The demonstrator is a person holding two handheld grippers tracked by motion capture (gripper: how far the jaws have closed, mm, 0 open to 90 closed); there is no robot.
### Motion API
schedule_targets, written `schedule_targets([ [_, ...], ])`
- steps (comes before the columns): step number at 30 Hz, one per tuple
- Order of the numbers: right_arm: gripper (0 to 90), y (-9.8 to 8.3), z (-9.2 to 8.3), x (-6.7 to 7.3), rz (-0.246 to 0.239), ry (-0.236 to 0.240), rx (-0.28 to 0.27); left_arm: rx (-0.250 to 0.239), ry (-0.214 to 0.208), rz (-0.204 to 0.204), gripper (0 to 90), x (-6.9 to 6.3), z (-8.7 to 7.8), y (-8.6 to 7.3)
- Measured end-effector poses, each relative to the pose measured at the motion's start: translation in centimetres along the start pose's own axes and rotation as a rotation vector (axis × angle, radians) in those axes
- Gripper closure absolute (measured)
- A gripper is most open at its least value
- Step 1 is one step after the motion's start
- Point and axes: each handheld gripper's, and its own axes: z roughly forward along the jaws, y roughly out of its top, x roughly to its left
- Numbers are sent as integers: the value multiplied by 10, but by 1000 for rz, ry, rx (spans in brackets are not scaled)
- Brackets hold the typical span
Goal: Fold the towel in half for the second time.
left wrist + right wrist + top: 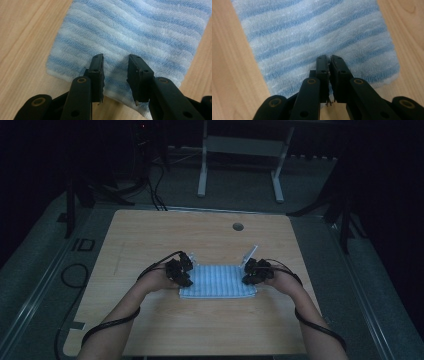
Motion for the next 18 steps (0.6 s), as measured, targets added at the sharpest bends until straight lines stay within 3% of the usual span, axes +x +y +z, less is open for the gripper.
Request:
schedule_targets([
  [8,846,5,2,-11,26,3,-7,-5,8,-34,661,10,1,2],
  [15,844,9,3,-15,28,-2,2,-3,11,-34,660,11,1,3],
  [18,806,10,0,-13,22,-3,-10,-16,13,-42,587,11,-3,2],
])
